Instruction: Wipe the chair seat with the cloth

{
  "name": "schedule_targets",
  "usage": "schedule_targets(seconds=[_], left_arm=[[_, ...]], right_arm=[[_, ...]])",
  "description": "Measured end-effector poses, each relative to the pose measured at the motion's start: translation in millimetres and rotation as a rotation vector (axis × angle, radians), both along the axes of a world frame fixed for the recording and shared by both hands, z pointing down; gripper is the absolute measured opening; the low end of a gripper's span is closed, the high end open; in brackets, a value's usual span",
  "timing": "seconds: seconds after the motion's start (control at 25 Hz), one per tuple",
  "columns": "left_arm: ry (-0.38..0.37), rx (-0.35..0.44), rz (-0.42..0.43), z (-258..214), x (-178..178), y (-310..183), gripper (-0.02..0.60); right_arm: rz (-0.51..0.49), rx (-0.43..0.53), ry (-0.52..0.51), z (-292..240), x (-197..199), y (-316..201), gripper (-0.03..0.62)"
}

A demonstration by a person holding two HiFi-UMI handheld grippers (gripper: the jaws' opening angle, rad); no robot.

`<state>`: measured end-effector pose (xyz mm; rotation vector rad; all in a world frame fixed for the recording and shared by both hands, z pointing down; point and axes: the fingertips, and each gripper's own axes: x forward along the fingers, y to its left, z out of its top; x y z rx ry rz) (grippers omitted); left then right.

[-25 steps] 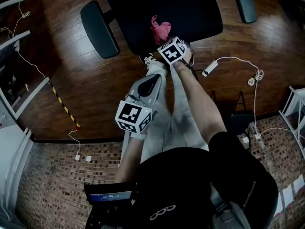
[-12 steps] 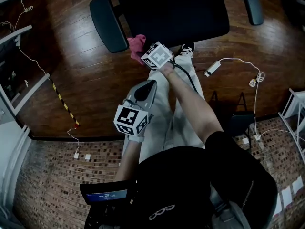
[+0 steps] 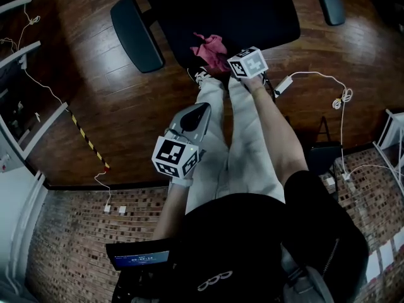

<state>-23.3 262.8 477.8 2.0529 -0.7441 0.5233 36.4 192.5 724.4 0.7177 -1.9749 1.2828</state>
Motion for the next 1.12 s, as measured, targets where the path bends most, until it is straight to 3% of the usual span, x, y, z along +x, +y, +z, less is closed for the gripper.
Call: schedule_targets(seconds=[0.28,0.48,0.72,0.96,1.12], left_arm=[[-0.011,0.010,0.029,-0.1,9.6,-6.0,-0.008],[-0.014,0.008,0.048,0.3,19.0,-9.9,-0.008],[-0.014,0.018,0.075,-2.2,37.7,-16.6,-0.008],[-0.015,0.020,0.091,-2.3,59.8,-21.1,-0.008],[-0.012,0.024,0.075,-5.0,73.4,-26.5,-0.008]], right_arm=[[0.127,0.023,0.144,5.0,129.0,-12.0,0.069],[0.217,0.028,0.319,3.7,219.3,-13.6,0.069],[0.343,0.031,0.483,4.5,300.1,-12.8,0.069],[0.542,0.026,0.499,-2.6,348.0,-17.2,0.069],[0.534,0.017,0.425,-13.8,331.7,-12.6,0.069]])
